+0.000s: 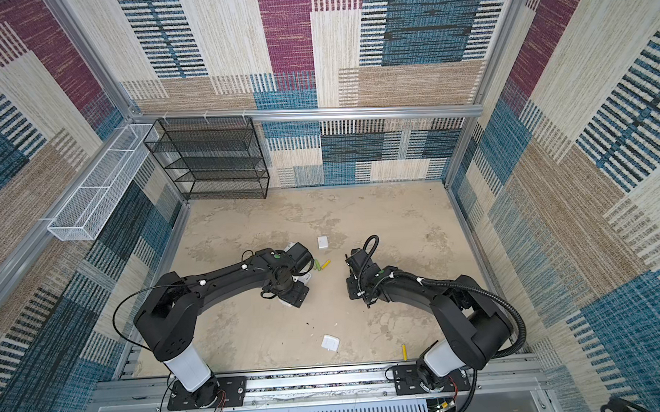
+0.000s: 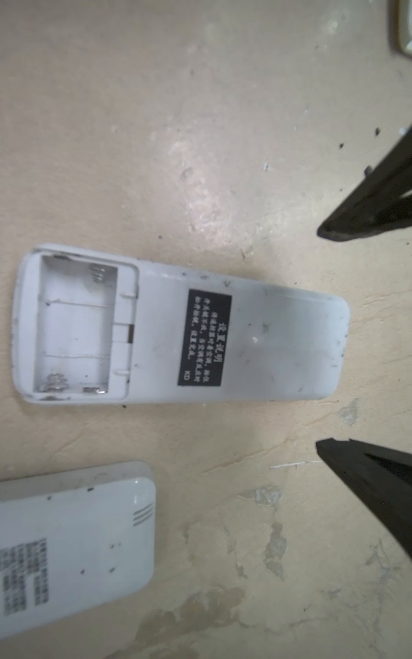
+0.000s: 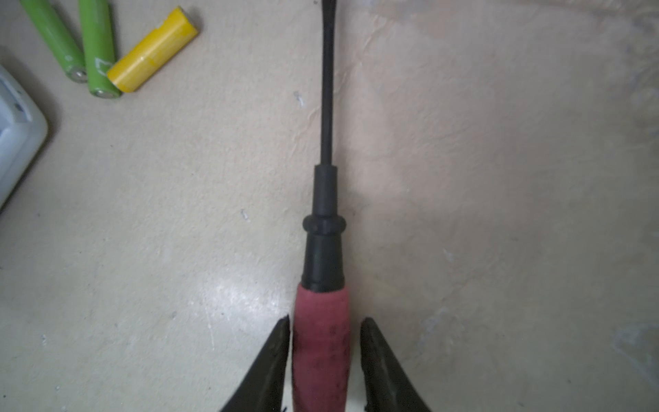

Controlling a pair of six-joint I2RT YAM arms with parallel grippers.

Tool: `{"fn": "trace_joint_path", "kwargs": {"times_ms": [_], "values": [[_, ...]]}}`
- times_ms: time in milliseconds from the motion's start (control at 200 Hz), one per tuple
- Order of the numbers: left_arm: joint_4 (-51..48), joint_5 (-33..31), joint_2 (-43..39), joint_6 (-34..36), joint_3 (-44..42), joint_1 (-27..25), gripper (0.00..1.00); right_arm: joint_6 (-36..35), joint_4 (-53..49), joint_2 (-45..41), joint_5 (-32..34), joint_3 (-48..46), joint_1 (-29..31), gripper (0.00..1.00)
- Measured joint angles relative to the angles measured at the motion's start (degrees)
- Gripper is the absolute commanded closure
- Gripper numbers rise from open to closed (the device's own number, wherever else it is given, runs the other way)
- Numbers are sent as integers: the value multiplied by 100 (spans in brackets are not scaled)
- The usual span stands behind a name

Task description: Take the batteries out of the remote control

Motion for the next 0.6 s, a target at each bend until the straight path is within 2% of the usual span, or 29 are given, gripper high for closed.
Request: {"fn": "trace_joint_path", "kwargs": {"times_ms": [180,245,305,436,596], "values": [[-96,-168,-225,-2,96,2,5,-138,-28,-37,-28,162,-31,41],[-96,-223,-400,-13,96,28,3,-223,-24,-146,-31,282,-81,22],[-81,-317,-570,-17,96,66,2,-323,-20,-243,-68,417,-164,0],[55,-728,-1054,-90,2,245,2,-568,15,-448,-66,577,-439,0],[190,-1631,-1720,-308,-227,763,1,-922,308,-732,4,527,-1012,0]]}}
